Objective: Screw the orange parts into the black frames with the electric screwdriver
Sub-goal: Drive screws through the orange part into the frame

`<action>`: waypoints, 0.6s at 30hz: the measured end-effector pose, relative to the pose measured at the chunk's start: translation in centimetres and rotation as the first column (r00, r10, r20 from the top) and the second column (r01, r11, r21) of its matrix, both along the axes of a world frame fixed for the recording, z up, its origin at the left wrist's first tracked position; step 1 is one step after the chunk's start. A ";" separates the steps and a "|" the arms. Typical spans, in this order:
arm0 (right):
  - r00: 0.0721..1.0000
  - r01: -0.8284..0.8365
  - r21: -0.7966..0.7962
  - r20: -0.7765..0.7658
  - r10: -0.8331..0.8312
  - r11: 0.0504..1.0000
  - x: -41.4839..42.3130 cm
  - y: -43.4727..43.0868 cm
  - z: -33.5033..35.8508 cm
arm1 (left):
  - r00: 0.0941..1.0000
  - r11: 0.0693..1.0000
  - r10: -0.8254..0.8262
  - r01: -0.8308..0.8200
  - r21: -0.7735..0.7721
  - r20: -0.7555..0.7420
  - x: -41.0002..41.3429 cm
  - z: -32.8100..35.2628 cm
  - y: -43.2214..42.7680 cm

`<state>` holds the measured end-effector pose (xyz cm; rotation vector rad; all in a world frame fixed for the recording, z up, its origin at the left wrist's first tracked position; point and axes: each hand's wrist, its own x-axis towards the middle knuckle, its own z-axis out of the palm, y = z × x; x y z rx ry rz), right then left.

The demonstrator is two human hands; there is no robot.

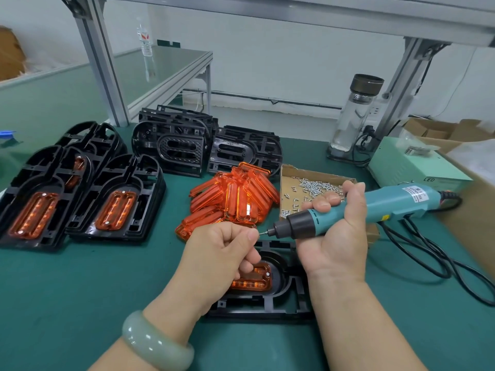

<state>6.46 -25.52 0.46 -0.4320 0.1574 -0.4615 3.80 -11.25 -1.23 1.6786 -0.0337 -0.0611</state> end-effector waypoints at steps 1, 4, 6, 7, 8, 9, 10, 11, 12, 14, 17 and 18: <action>1.000 -0.002 -0.005 0.007 0.002 1.000 -0.1 0.0 0.0 | 1.000 0.999 -0.003 0.002 0.032 0.022 0.0 0.0 0.1; 1.000 -0.004 -0.023 0.029 0.004 1.000 -0.2 0.1 0.1 | 0.998 0.998 -0.017 0.014 0.064 0.052 0.1 -0.1 0.3; 0.999 -0.008 -0.014 0.031 0.009 1.000 -0.2 -0.1 0.2 | 0.998 0.999 -0.042 0.040 0.031 0.045 0.2 -0.2 0.6; 0.999 -0.015 -0.003 0.029 0.015 1.000 -0.2 -0.2 0.1 | 0.998 0.998 -0.058 0.058 0.002 0.039 0.2 -0.2 0.8; 0.999 -0.023 0.010 0.026 0.023 1.000 -0.2 -0.4 0.1 | 0.997 0.997 -0.071 0.072 -0.025 0.034 0.2 -0.1 0.9; 0.999 -0.029 0.019 0.020 0.029 0.999 -0.2 -0.5 0.0 | 0.997 0.996 -0.074 0.075 -0.044 0.036 0.2 -0.1 1.2; 0.999 -0.032 0.019 0.012 0.032 0.999 -0.2 -0.7 -0.1 | 0.997 0.997 -0.061 0.064 -0.053 0.045 0.3 0.0 1.5; 1.000 -0.031 0.012 0.005 0.031 0.999 -0.2 -0.8 -0.1 | 0.997 0.998 -0.037 0.040 -0.038 0.062 0.4 0.1 2.0; 1.000 -0.028 0.000 -0.003 0.028 1.000 -0.1 -0.8 -0.2 | 0.996 1.000 -0.012 0.010 0.016 0.090 0.5 0.1 2.6; 1.000 -0.024 -0.018 -0.017 0.024 1.000 -0.1 -1.0 -0.2 | 0.987 0.969 -0.019 -0.021 0.245 0.158 0.7 0.0 4.1; 0.999 -0.032 -0.025 -0.036 0.031 0.999 -0.1 -1.0 -0.2 | 0.985 0.834 -0.154 0.088 0.545 0.076 0.7 -0.4 5.6; 0.999 -0.032 -0.029 -0.044 0.031 0.999 -0.1 -0.9 -0.2 | 0.981 0.803 -0.189 0.135 0.581 0.033 0.6 -0.7 5.7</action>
